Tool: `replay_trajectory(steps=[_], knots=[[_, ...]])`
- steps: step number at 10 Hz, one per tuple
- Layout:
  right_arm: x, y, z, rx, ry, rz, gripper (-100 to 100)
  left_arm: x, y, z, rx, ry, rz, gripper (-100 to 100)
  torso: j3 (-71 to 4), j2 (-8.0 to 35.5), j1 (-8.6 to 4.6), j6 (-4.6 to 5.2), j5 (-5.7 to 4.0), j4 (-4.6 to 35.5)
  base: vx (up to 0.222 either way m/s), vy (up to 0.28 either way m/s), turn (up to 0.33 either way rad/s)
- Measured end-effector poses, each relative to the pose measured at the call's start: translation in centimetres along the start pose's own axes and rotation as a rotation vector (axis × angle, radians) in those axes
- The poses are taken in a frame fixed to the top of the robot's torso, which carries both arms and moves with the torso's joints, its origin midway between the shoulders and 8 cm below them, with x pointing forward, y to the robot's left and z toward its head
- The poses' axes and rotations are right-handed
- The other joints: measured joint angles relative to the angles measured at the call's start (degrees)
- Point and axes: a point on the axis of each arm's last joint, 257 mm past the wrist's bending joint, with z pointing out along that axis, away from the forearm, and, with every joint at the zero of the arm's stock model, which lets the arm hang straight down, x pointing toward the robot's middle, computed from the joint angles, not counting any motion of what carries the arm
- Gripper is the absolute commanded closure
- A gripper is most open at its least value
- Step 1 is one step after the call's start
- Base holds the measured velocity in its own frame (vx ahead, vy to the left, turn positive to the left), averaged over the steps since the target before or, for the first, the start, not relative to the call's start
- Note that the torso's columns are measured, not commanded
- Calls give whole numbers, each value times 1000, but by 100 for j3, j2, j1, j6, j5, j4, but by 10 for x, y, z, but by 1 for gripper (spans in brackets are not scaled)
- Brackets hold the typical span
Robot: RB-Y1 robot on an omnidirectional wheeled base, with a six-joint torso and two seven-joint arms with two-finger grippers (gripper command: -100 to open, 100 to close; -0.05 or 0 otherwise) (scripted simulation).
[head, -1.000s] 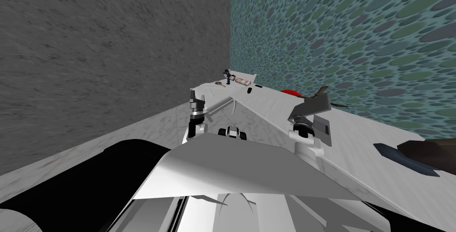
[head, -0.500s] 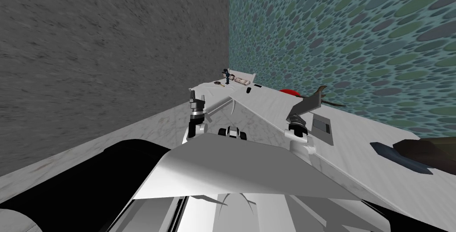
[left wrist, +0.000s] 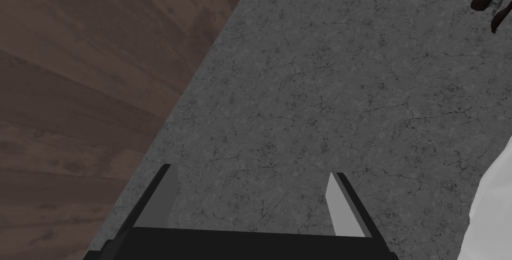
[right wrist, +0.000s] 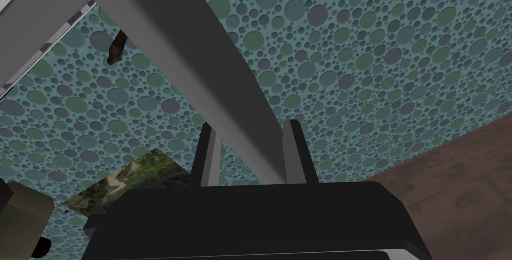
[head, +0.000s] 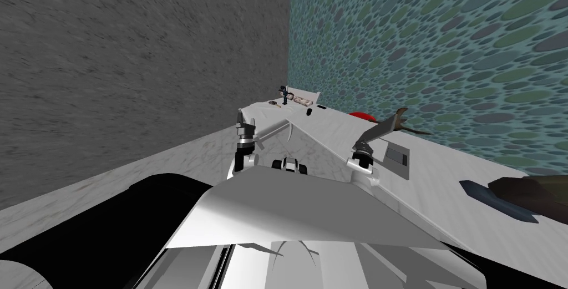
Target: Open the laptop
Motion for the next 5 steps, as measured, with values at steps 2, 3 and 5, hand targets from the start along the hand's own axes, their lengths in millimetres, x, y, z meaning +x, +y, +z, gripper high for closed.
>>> replay_trajectory(steps=[2, 3, 5], knots=[[5, 1, 0, 9, -9, 31, 100, 0, 0, 0, 0, 0, 0, 0, 1, 2, -10, -16, -9, -3, -57, -65, 47], [7, 3, -1, 13, -15, 43, 100, 0, 0, 0, 0, 0, 0, 0, 4, 4, -8, -23, -17, -5, -24, -39, 13], [14, 2, -1, 25, -21, 72, 100, 0, 0, 0, 0, 0, 0, 0, -9, -21, -7, -43, -19, -11, -40, -66, 57]])
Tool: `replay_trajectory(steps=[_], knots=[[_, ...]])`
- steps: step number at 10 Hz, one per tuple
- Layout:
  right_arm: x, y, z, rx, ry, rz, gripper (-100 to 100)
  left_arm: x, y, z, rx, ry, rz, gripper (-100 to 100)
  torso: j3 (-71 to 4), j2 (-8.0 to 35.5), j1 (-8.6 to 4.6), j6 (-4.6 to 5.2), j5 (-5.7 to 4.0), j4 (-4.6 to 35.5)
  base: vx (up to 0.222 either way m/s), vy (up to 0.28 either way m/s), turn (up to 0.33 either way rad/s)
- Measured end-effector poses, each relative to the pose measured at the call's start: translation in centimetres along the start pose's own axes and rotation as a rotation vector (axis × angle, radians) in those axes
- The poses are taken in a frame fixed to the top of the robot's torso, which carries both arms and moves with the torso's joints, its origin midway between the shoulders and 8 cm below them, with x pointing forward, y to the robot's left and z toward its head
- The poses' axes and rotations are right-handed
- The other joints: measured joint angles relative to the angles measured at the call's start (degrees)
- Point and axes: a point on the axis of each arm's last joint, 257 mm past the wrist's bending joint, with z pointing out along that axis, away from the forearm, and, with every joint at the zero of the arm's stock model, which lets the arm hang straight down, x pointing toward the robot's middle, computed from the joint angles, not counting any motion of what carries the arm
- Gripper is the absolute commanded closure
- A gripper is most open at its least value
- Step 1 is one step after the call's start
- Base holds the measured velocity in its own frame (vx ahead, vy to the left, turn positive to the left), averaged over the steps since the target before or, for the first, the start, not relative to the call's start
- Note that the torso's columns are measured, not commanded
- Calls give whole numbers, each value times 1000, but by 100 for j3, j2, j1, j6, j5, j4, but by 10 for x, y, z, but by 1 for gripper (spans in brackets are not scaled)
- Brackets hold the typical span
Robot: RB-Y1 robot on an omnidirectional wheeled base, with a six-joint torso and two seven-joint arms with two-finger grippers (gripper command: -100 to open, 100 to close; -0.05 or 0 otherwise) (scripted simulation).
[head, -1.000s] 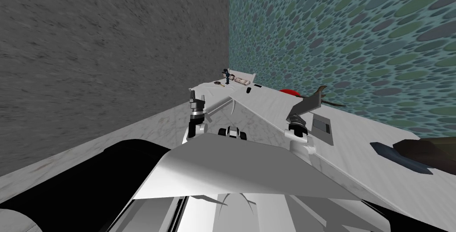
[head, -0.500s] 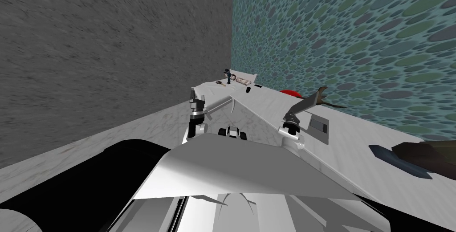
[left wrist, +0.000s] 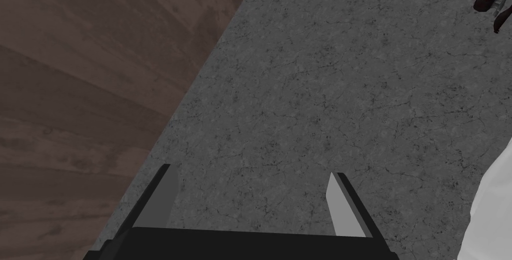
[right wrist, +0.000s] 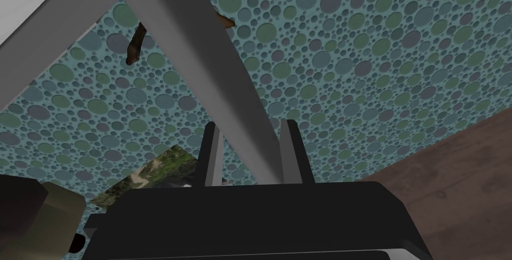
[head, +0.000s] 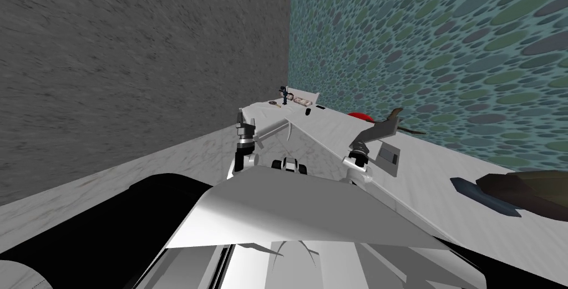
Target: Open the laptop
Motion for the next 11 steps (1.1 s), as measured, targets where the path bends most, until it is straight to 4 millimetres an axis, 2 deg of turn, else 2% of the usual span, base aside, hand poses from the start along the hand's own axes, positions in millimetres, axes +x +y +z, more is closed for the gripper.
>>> replay_trajectory(steps=[1, 5, 8, 11], knots=[[1, 2, -2, 1, -6, 11, 100, 0, 0, 0, 0, 0, 0, 0, 0, 1, -5, 5, -3, -2, -70, -130, 98], [26, 16, -15, 25, -20, 95, 100, 0, 0, 0, 0, 0, 0, 0, 8, 16, 16, 22, 4, -1, -49, -82, 61], [31, 14, -15, 30, -16, 100, 100, 0, 0, 0, 0, 0, 0, 0, 10, 22, 31, 25, 17, 4, -11, -17, 4], [45, 15, -21, 48, -20, 140, 100, 0, 0, 0, 0, 0, 0, 0, 14, 23, 29, 17, 13, 6, -48, -64, 57]])
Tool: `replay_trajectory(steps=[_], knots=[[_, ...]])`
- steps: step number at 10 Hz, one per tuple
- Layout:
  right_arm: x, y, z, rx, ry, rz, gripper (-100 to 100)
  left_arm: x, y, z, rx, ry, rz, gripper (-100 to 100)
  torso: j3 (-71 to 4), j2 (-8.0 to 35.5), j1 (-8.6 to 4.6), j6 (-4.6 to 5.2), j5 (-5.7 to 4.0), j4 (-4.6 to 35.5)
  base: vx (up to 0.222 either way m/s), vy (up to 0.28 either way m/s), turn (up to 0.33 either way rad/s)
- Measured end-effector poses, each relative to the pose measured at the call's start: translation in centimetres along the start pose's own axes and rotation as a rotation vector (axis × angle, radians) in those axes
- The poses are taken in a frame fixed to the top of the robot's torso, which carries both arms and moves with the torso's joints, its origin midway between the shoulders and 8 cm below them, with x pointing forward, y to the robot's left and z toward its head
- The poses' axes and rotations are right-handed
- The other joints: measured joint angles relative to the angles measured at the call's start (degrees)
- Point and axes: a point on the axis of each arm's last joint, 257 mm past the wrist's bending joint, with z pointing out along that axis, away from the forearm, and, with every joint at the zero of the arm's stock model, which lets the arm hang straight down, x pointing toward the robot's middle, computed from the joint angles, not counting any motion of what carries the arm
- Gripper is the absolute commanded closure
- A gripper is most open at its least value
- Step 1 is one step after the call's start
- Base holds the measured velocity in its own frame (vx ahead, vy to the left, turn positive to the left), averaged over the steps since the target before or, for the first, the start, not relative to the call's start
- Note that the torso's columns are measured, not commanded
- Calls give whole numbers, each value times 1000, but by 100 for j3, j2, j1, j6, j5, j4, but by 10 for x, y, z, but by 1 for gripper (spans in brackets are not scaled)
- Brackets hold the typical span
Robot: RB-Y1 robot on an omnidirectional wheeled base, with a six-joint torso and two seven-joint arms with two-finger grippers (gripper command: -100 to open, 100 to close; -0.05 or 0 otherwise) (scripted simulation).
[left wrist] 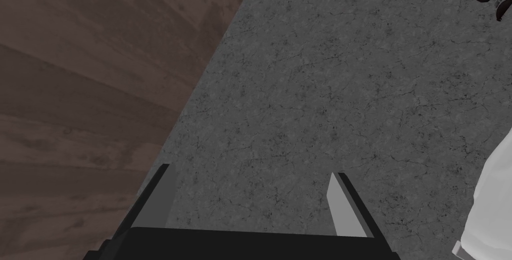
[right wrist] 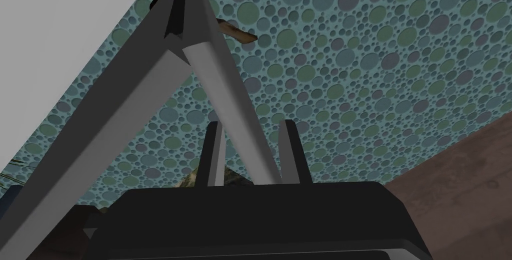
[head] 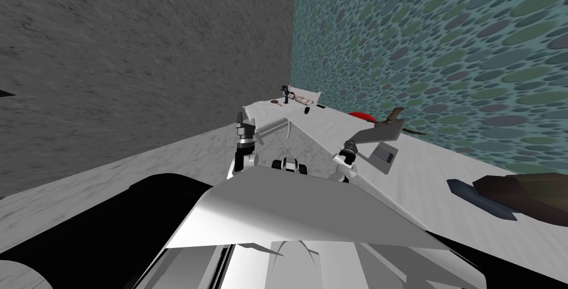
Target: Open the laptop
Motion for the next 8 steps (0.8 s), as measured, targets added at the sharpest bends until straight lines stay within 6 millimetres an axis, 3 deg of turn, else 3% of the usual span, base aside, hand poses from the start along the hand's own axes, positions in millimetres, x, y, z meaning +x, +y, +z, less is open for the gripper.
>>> replay_trajectory(steps=[4, 5, 8], knots=[[25, 9, -13, 32, -8, 68, 100, 0, 0, 0, 0, 0, 0, 0, 4, 0, 8, -8, -6, -2, -55, -73, 59], [24, 12, -12, 27, -11, 68, -100, 0, 0, 0, 0, 0, 0, 0, 0, -5, 12, 9, 14, 6, -71, -14, 194], [3, 20, 0, 45, -68, 58, -100, 0, 0, 0, 0, 0, 0, 0, 19, 41, 10, 24, 44, 37, -112, -53, 227]])
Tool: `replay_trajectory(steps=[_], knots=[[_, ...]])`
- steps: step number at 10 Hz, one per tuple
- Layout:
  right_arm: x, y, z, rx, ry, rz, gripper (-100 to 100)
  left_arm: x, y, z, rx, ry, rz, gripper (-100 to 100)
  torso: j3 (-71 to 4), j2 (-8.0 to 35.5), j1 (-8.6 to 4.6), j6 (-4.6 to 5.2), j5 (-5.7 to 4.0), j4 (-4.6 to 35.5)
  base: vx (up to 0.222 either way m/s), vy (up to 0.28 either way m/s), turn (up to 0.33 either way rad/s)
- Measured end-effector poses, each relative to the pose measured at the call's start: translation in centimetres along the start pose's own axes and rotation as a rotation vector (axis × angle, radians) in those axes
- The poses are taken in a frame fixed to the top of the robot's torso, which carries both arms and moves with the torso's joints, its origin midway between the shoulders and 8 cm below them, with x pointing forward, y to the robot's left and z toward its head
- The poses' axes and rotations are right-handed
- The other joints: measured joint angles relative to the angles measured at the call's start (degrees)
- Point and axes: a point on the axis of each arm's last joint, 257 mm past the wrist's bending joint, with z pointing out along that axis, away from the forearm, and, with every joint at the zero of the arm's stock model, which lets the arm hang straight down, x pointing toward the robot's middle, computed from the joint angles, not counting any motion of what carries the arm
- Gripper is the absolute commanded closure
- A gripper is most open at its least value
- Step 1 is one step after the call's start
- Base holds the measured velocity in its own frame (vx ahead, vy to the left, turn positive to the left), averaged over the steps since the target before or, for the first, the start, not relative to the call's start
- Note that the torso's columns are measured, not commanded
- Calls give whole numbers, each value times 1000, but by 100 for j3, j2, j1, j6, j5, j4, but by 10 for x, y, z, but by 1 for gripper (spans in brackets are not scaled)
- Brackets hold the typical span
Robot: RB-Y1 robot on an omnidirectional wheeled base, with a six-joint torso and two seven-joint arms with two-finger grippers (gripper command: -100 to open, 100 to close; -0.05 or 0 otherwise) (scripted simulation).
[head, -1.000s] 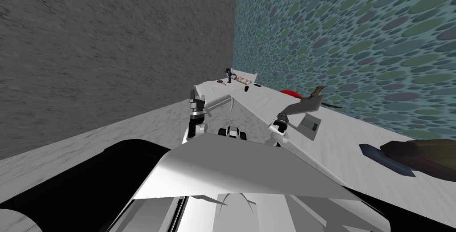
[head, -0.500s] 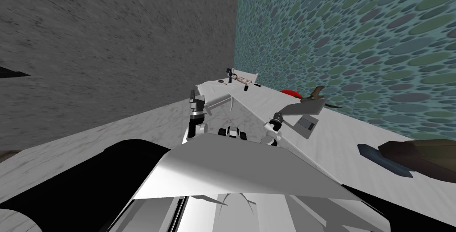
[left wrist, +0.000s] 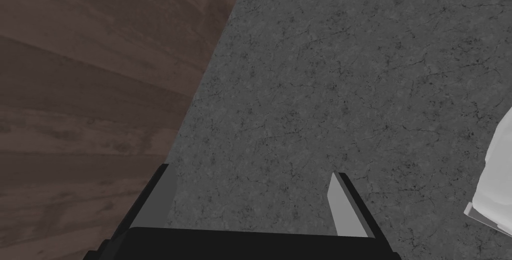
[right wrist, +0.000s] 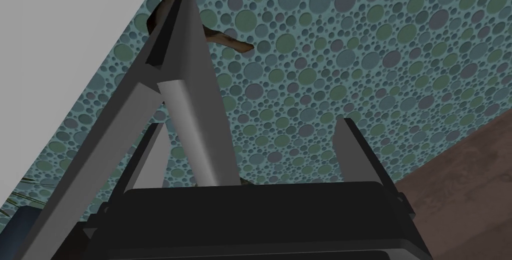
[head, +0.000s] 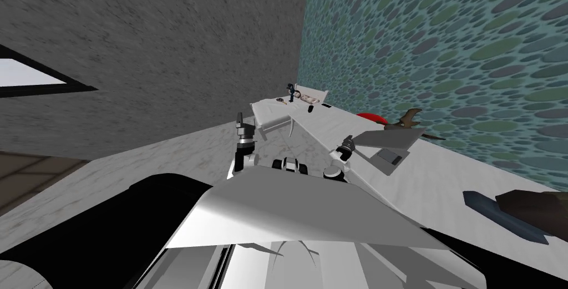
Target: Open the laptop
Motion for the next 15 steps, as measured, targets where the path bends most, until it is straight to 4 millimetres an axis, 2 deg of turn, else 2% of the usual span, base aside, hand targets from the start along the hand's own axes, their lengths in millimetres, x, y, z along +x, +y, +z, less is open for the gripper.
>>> replay_trajectory(steps=[5, 11, 13, 14, 15], knots=[[-30, -1, 19, 57, -76, -13, -100, 0, 0, 0, 0, 0, 0, 0, 23, 45, 73, -4, 35, 24, -98, -35, 179], [-62, -3, 34, 140, -155, -20, -100, 0, 0, 0, 0, 0, 0, 0, 17, 38, 77, -12, 37, 24, -101, -29, 202], [-70, -2, 38, 169, -176, -22, -100, 0, 0, 0, 0, 0, 0, 0, 20, 40, 81, -6, 36, 23, -74, -12, 65], [-70, -3, 37, 171, -176, -23, 0, 0, 0, 0, 0, 0, 0, 0, 7, 19, 77, -6, 36, 17, -12, 0, -3], [-70, -3, 37, 171, -176, -23, 0, 0, 0, 0, 0, 0, 0, 0, 2, 14, 75, -9, 36, 16, -7, 1, -5]])
